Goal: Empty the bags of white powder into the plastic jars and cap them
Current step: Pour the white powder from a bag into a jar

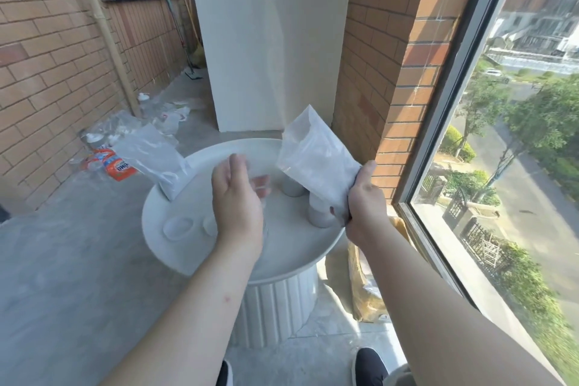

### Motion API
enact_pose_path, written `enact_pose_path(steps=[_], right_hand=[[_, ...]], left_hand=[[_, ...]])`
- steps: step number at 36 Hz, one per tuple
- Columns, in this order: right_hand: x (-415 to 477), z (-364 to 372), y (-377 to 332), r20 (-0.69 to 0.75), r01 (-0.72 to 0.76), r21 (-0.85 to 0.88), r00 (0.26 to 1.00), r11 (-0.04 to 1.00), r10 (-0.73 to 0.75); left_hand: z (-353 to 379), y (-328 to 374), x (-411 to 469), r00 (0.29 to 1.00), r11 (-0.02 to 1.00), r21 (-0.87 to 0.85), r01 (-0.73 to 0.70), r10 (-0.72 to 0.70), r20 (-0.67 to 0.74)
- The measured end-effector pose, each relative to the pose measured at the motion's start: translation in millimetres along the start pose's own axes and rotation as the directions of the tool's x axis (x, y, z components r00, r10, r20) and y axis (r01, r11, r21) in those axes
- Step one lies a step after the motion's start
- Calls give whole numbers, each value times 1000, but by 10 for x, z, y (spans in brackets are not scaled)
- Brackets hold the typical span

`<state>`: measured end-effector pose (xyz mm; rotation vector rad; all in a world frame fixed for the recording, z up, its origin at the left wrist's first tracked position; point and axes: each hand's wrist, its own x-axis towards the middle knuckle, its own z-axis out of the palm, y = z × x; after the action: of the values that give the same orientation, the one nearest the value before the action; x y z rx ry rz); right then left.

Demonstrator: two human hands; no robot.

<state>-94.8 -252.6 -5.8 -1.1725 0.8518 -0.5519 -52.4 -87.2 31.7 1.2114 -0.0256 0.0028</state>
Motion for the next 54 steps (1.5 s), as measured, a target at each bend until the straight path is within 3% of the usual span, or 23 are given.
enact_pose_path(steps=[3, 6, 11, 20, 29, 54], right_hand=[[-4, -19, 8, -39, 142, -97, 988, 985, -147], [-57, -29, -2, -16, 306, -154, 950, 940, -312], [-41, -26, 46, -20, 436, -257, 890, 862, -456], [-70, 17, 77, 68, 535, -313, 837, 785, -543], [-90, 111, 168, 110, 591, -383, 792, 710, -600], [-143, 187, 170, 134, 722, -325, 675, 611, -725]], left_hand=[[40, -216, -74, 974, 970, -104, 218, -224, -43], [111, -362, -232, 900, 890, -139, 435, -425, 94], [183, -519, -425, 825, 826, -116, 552, -519, 224], [214, -583, -341, 836, 780, -300, 549, -510, 202], [152, -652, -288, 827, 768, -308, 561, -503, 253], [178, -753, -218, 778, 648, -432, 627, -544, 314]])
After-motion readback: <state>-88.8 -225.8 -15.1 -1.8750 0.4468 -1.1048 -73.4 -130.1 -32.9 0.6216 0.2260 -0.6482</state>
